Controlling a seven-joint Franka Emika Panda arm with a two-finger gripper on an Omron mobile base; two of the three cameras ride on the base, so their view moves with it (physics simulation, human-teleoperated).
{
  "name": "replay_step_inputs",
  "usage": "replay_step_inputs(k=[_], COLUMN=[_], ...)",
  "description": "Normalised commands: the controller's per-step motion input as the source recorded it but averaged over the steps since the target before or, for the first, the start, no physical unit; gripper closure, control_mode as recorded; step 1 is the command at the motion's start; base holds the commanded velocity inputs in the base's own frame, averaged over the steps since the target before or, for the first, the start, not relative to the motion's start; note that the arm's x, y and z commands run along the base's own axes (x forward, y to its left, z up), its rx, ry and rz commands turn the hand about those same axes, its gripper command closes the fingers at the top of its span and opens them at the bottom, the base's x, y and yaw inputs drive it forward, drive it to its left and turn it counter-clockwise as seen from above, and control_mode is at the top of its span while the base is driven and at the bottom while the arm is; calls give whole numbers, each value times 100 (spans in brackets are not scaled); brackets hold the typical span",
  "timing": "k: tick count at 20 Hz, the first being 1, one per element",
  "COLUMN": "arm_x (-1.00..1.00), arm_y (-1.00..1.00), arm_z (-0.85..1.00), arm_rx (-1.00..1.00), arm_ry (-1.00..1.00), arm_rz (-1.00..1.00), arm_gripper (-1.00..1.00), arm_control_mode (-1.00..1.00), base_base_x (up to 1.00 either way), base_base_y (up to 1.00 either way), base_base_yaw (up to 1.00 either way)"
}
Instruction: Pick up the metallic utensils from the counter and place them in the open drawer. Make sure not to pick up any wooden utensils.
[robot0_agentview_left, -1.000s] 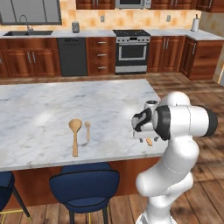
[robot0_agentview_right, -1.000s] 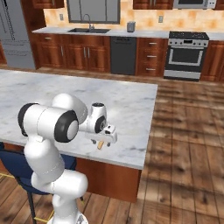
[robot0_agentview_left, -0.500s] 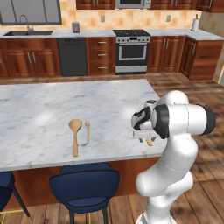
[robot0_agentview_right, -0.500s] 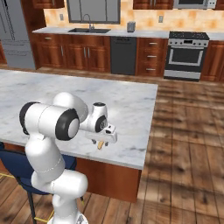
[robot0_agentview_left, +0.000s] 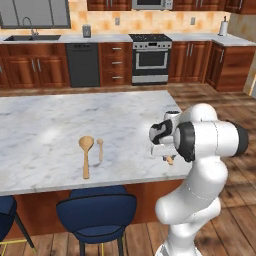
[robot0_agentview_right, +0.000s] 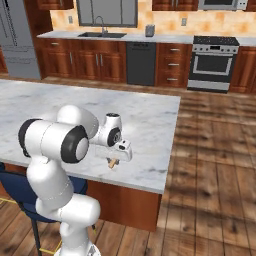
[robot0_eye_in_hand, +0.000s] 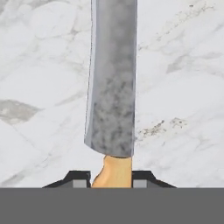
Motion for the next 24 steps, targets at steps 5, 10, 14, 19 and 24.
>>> replay_step_inputs(k=[5, 10, 14, 19, 24], arm_x=[-68, -100, -100, -86, -20], arm_y=[14, 28, 43, 24, 1], arm_z=[100, 100, 100, 89, 8], arm_rx=[0, 0, -2, 0, 0], arm_ry=[2, 0, -12, 0, 6], arm_rz=[0, 0, 0, 0, 0], arm_gripper=[100, 100, 100, 100, 100], arm_control_mode=[-100, -100, -100, -100, -100], base_base_x=[0, 0, 0, 0, 0], base_base_y=[0, 0, 0, 0, 0], base_base_yaw=[0, 0, 0, 0, 0])
